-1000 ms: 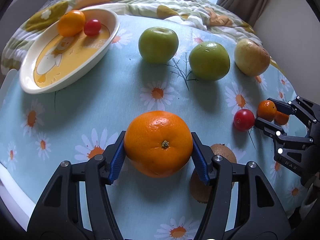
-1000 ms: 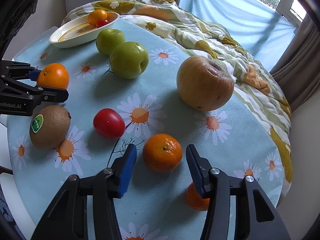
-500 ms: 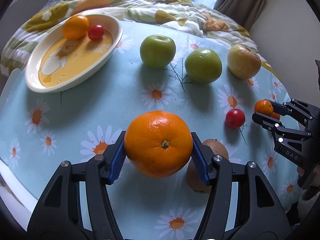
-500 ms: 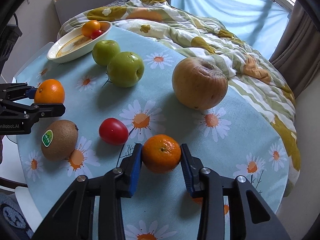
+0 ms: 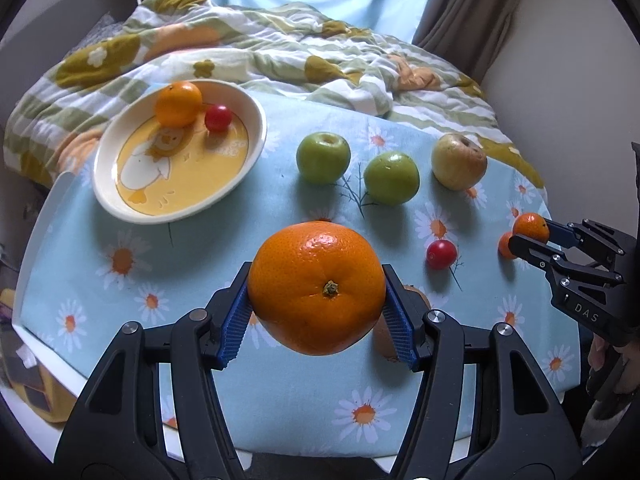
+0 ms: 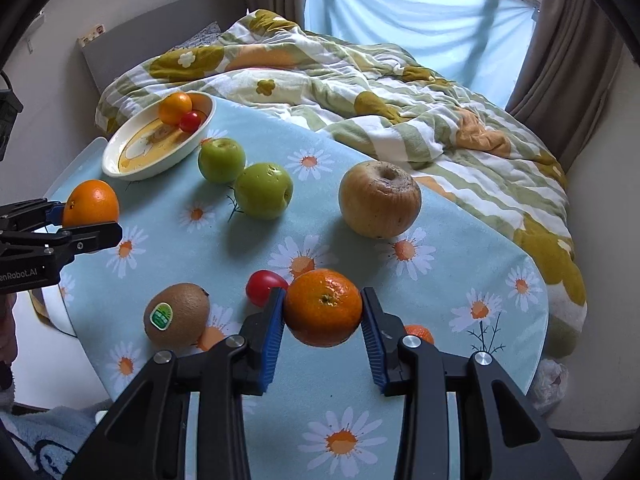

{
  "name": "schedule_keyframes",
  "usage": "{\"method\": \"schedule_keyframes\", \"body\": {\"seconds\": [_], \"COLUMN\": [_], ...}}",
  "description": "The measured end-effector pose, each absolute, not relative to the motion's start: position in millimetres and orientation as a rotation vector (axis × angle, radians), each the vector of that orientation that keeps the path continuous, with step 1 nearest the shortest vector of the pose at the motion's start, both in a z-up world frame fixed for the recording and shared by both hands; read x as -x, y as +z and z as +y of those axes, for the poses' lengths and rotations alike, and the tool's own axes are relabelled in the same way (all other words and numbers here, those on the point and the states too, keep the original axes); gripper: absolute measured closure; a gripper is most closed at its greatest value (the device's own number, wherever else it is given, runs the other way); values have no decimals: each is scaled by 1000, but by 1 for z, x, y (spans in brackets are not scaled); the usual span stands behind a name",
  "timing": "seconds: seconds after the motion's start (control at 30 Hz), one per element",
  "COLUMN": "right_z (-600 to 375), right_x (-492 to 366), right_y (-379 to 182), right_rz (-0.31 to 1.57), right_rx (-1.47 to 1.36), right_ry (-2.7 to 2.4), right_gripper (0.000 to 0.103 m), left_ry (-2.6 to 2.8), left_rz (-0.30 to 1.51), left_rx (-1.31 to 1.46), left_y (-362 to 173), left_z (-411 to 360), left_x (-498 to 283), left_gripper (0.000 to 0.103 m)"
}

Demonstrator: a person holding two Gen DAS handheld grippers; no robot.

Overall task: Organize fruits
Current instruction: 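Carry the orange into the bowl and open the left gripper while the right carries the tangerine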

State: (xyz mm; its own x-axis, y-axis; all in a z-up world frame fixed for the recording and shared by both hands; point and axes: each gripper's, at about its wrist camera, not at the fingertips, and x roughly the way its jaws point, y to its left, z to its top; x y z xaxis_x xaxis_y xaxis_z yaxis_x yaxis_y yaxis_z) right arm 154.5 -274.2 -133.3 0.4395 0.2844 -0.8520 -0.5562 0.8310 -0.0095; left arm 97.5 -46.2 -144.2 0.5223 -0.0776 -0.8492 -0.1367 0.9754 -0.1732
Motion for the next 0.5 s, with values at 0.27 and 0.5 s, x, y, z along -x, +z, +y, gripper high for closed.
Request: {"method": "schedule_keyframes", "body": {"seconds": [0.27,0.5], "right_z": [-246,-199], "right_x": [-141,-144], "right_y": [-107,-98], "right_rz": [998,1002], "right_rx": [225,169], "right_ry": [476,459], "right_gripper": [68,68], "left_ry": [-19,-31], "left_rz": [992,983], "left_rx": [208,186], "left_y": [-121,-110], "left_z": [-6,48], "left_x": [-101,-115], "left_gripper": [37,37]}}
